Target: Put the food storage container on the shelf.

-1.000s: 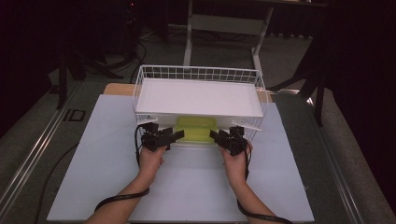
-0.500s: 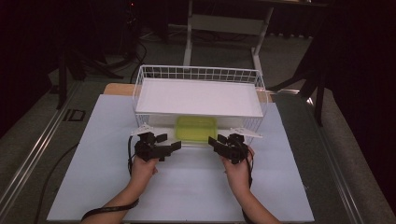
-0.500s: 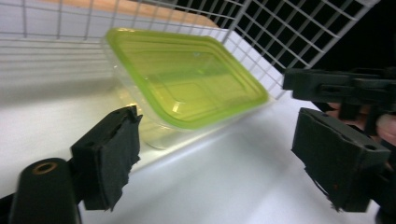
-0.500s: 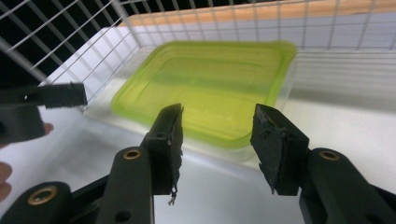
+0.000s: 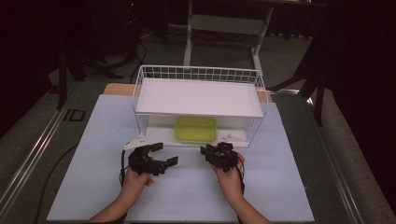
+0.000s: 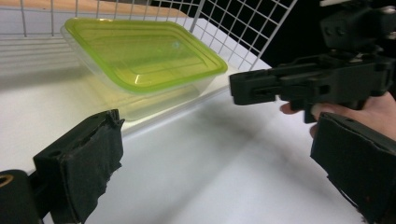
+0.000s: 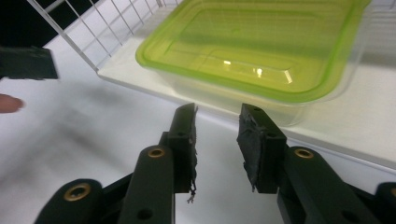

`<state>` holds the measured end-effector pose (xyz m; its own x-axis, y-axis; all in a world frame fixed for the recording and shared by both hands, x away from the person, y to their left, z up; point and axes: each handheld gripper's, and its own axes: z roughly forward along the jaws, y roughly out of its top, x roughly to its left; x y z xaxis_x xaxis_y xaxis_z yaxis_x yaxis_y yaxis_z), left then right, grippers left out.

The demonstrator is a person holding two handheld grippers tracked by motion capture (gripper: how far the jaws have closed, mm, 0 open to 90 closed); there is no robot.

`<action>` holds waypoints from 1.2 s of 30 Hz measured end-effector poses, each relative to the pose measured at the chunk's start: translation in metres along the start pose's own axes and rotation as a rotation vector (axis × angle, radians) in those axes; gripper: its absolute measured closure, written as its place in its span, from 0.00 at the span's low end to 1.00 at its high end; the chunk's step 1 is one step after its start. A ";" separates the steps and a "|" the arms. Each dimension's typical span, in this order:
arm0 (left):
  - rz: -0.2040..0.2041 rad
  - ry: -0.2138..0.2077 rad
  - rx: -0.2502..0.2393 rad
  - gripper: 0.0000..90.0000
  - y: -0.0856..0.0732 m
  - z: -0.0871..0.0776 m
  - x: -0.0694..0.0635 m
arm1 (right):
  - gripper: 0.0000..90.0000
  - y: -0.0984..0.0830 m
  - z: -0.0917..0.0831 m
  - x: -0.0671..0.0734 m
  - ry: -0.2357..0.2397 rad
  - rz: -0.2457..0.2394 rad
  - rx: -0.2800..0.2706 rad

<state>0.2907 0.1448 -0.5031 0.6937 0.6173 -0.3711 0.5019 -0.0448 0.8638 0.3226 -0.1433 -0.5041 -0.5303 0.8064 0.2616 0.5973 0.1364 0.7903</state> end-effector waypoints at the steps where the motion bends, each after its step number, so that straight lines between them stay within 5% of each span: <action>1: 0.008 0.005 -0.004 0.04 -0.001 -0.002 -0.001 | 0.76 -0.001 0.002 0.001 0.006 0.001 0.004; 7: 0.038 0.003 0.000 0.03 -0.007 -0.012 -0.006 | 0.82 -0.002 0.016 0.006 0.007 -0.002 0.032; 11: 0.048 0.014 0.005 0.03 -0.012 -0.019 -0.010 | 0.99 -0.001 0.023 0.006 -0.004 -0.017 0.051; 17: 0.070 0.030 0.025 0.03 -0.022 -0.026 -0.012 | 1.00 -0.001 0.030 0.006 -0.023 -0.031 0.066; 27: 0.047 0.037 0.055 0.03 -0.034 -0.042 -0.009 | 1.00 0.004 0.044 0.002 -0.036 -0.020 0.061; 36: 0.047 0.060 0.024 0.03 -0.037 -0.051 -0.004 | 1.00 0.010 0.056 -0.002 -0.048 0.018 0.044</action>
<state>0.2425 0.1841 -0.5160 0.6845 0.6604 -0.3088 0.4827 -0.0930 0.8708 0.3631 -0.1107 -0.5282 -0.4903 0.8355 0.2480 0.6332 0.1460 0.7601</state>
